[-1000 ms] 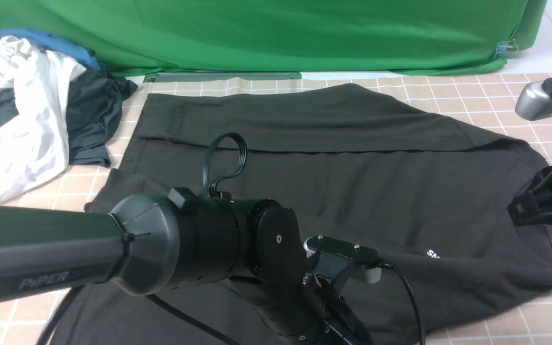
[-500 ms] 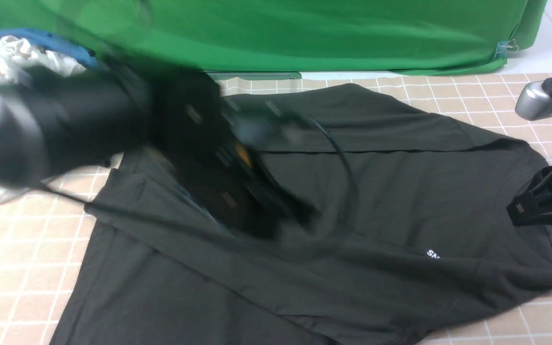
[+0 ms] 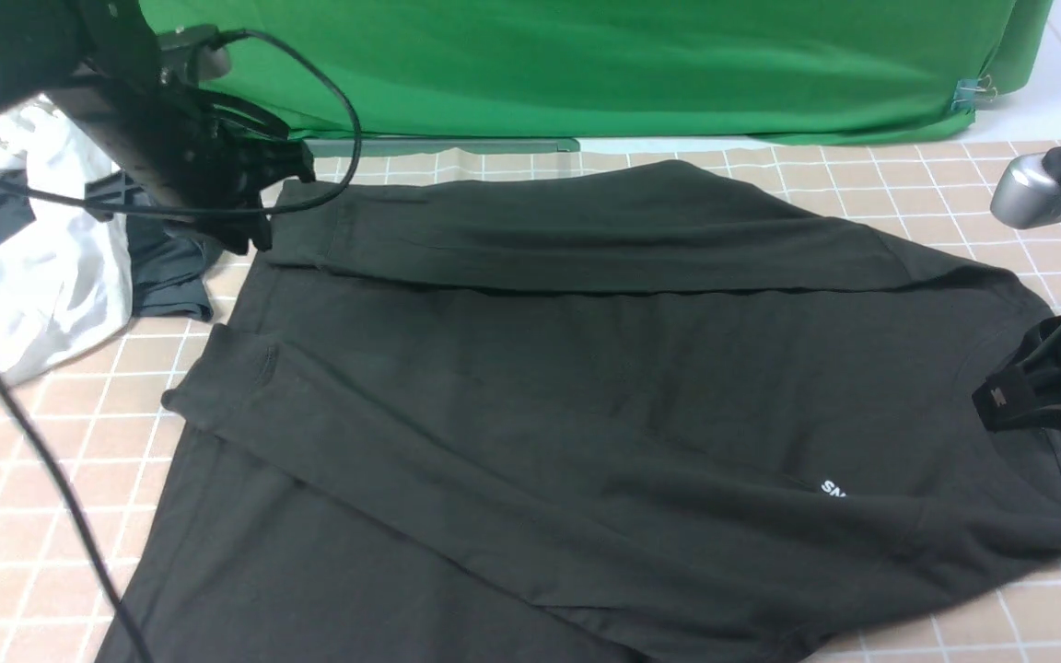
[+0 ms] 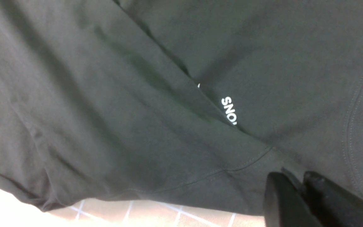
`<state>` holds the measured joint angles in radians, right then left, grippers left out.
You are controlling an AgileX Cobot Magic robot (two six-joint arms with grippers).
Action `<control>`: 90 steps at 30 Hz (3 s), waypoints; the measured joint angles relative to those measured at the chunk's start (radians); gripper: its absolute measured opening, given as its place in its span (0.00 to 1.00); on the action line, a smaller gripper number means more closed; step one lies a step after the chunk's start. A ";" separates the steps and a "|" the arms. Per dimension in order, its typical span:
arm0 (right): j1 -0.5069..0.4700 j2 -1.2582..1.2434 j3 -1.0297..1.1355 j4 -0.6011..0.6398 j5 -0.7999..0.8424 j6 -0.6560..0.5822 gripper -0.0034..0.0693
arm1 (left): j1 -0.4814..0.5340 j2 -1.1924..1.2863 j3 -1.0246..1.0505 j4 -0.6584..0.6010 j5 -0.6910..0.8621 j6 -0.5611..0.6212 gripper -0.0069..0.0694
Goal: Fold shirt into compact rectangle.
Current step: 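Grab the top left corner of the dark shirt with the left gripper, then fold the left side of the dark shirt inward over its body with the left gripper, then grasp the near edge of the shirt at its hem and shoulder corners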
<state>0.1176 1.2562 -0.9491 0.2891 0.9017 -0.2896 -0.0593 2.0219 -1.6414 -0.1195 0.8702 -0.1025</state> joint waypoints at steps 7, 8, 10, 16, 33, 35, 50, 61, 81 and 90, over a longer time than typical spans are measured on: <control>0.000 0.000 0.000 0.000 -0.017 0.000 0.23 | 0.008 0.167 -0.114 -0.036 -0.051 0.001 0.63; 0.000 0.000 0.000 0.000 -0.018 0.000 0.23 | 0.008 0.180 -0.122 -0.039 -0.060 -0.004 0.65; 0.000 0.000 0.000 0.000 -0.018 0.000 0.23 | 0.008 0.203 -0.128 -0.039 -0.088 -0.012 0.70; 0.000 0.000 0.000 0.000 -0.025 0.000 0.24 | 0.008 0.235 -0.132 -0.043 -0.141 -0.046 0.73; 0.000 0.000 0.000 0.000 -0.033 0.000 0.24 | 0.009 0.249 -0.138 -0.046 -0.172 0.001 0.14; 0.000 0.000 0.000 0.000 -0.035 0.000 0.24 | 0.009 0.230 -0.137 -0.045 -0.148 0.006 0.14; 0.000 0.000 0.000 0.001 -0.049 0.000 0.24 | 0.004 -0.073 -0.041 0.004 0.193 0.048 0.14; 0.000 0.000 0.000 0.001 -0.091 0.000 0.24 | -0.030 -0.283 0.387 0.032 0.114 -0.064 0.14; -0.001 0.000 0.000 0.002 -0.111 0.000 0.24 | -0.030 -0.295 0.524 0.086 0.156 -0.074 0.40; -0.001 0.000 0.000 0.001 -0.036 0.020 0.24 | -0.030 -0.469 0.679 0.102 0.187 -0.056 0.33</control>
<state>0.1166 1.2562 -0.9491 0.2900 0.8655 -0.2691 -0.0897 1.5524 -0.9628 -0.0177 1.0574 -0.1585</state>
